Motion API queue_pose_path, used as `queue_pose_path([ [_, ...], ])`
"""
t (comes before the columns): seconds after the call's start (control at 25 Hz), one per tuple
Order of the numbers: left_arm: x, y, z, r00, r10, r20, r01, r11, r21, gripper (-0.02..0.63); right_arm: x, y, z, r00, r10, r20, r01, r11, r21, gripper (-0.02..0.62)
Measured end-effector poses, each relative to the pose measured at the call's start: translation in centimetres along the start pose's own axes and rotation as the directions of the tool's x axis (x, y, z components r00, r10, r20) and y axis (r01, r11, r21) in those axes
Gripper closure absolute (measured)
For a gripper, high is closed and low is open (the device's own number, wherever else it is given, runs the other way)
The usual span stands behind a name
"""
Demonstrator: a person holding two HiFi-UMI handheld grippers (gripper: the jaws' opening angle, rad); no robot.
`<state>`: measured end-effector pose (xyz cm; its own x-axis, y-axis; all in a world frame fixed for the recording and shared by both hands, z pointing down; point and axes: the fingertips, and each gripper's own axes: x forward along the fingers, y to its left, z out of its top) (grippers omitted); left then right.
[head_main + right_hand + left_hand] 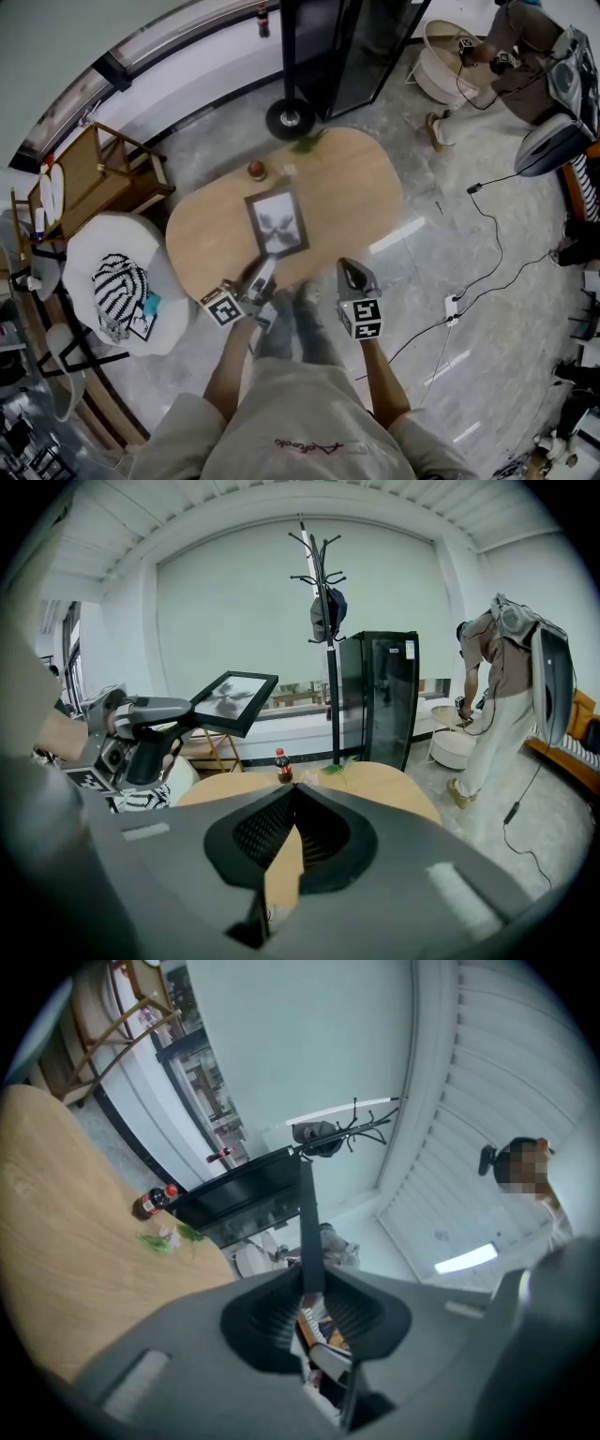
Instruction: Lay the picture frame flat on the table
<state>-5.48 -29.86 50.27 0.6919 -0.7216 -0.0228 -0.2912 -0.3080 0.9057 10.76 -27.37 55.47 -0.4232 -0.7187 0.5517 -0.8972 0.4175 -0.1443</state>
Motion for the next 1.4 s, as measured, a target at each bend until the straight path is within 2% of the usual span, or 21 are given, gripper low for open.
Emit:
queue_pose_path([
  [0.44, -0.5, 5.2, -2.6, 0.999, 0.021, -0.028, -0.022, 0.999, -0.032, 0.537, 2.2, 0.1, -6.3, 0.997, 0.009, -0.079, -0.008, 1.0, 0.02, 0.591],
  [0.88, -0.6, 11.9, -5.5, 0.998, 0.046, -0.037, -0.048, 0.997, -0.067, 0.537, 4.9, -0.5, -9.8, 0.996, 0.027, -0.084, -0.027, 1.0, 0.0, 0.591],
  [1.12, -0.6, 15.4, -7.5, 0.998, 0.056, -0.041, -0.06, 0.993, -0.1, 0.537, 6.6, -1.8, -12.0, 0.996, 0.012, -0.089, -0.011, 1.0, 0.017, 0.591],
  [1.4, -1.2, 20.4, -9.5, 0.996, 0.08, -0.049, -0.085, 0.991, -0.108, 0.537, 8.7, -1.5, -15.3, 0.994, 0.038, -0.103, -0.036, 0.999, 0.016, 0.591],
])
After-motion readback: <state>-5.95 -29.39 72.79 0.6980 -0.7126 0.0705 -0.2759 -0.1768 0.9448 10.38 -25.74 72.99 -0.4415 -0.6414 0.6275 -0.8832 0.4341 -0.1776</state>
